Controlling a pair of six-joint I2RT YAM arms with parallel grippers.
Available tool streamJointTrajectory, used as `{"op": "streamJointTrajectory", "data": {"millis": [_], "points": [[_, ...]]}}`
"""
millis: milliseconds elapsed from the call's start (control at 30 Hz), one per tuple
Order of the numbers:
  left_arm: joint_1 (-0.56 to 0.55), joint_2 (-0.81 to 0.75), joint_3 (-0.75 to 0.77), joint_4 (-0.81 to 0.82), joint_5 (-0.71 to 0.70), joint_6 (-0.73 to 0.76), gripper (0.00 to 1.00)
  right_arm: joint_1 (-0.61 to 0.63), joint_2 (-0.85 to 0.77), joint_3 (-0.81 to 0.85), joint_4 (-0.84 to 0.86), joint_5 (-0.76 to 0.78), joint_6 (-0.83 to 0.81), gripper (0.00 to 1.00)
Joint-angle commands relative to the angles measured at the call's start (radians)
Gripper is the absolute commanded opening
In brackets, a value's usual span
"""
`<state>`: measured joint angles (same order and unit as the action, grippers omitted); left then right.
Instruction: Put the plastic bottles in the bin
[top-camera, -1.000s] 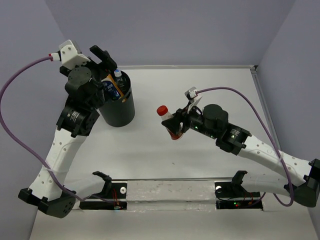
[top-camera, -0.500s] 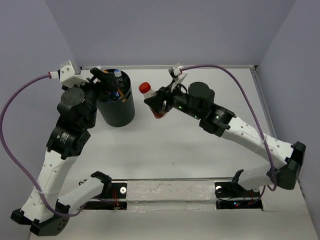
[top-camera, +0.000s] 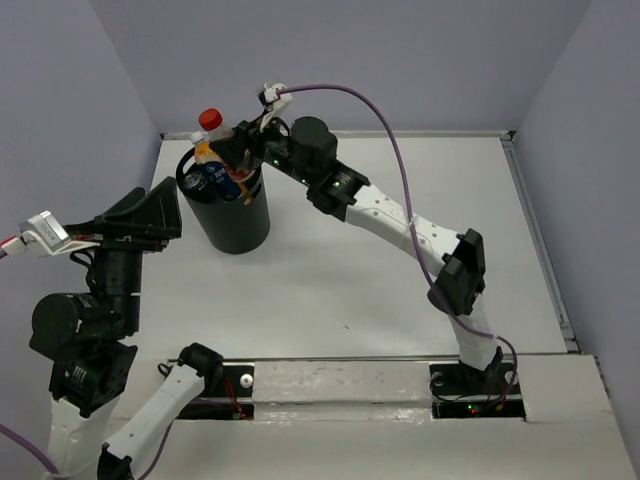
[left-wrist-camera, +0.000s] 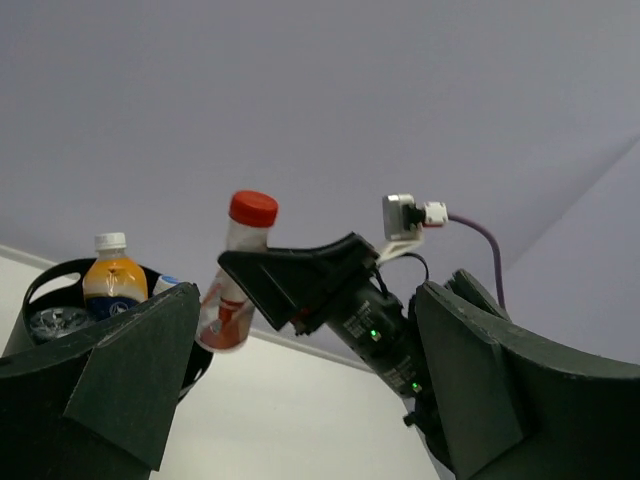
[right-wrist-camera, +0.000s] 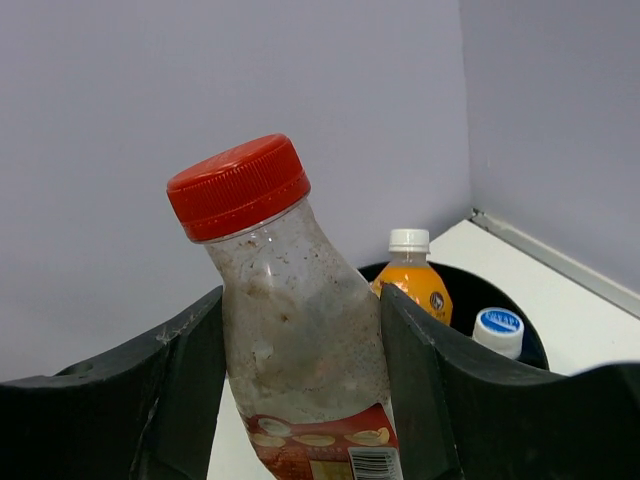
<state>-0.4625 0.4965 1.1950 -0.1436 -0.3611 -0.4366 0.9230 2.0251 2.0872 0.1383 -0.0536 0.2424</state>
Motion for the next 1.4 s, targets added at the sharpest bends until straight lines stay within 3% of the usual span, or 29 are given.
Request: {"op": "streamJointTrajectory", "data": {"millis": [0,200,500,667,800,833,967,1000,1133,1367], "points": [[0.005,-0.029,-0.133,0.099,0.044,-0.013,0.99,-0.023,0.156,0.213,0.078,-0.029,0.001,0.16],[0.005,-0.018,-0.198,0.131,0.062,0.002,0.99,-0.023,0.348,0.376,0.084,-0.028,-0.006,0.16],[0.004,-0.058,-0.212,0.137,0.047,0.007,0.99,-0.023,0.261,0.156,0.148,-0.012,-0.009,0.20],[0.004,-0.052,-0.206,0.134,0.054,-0.005,0.99,-0.023,0.201,0.034,0.185,-0.022,0.005,0.36],[0.005,-0.021,-0.193,0.124,0.053,-0.017,0.99,-0.023,0.176,-0.015,0.178,-0.034,-0.003,0.62],[0.004,-0.009,-0.186,0.121,0.054,-0.022,0.99,-0.023,0.172,-0.012,0.164,-0.043,-0.006,0.73],[0.005,0.020,-0.157,0.107,0.056,-0.027,0.99,-0.023,0.164,0.031,0.110,-0.072,-0.017,0.86],[0.004,0.031,-0.149,0.098,0.054,-0.027,0.99,-0.023,0.162,0.042,0.098,-0.077,-0.020,0.93],[0.005,0.048,-0.106,0.082,0.041,-0.018,0.99,-0.023,0.155,0.094,0.043,-0.107,-0.023,0.99],[0.004,0.054,-0.081,0.061,0.024,-0.011,0.99,-0.023,-0.044,-0.100,0.075,-0.111,-0.006,0.98]]}}
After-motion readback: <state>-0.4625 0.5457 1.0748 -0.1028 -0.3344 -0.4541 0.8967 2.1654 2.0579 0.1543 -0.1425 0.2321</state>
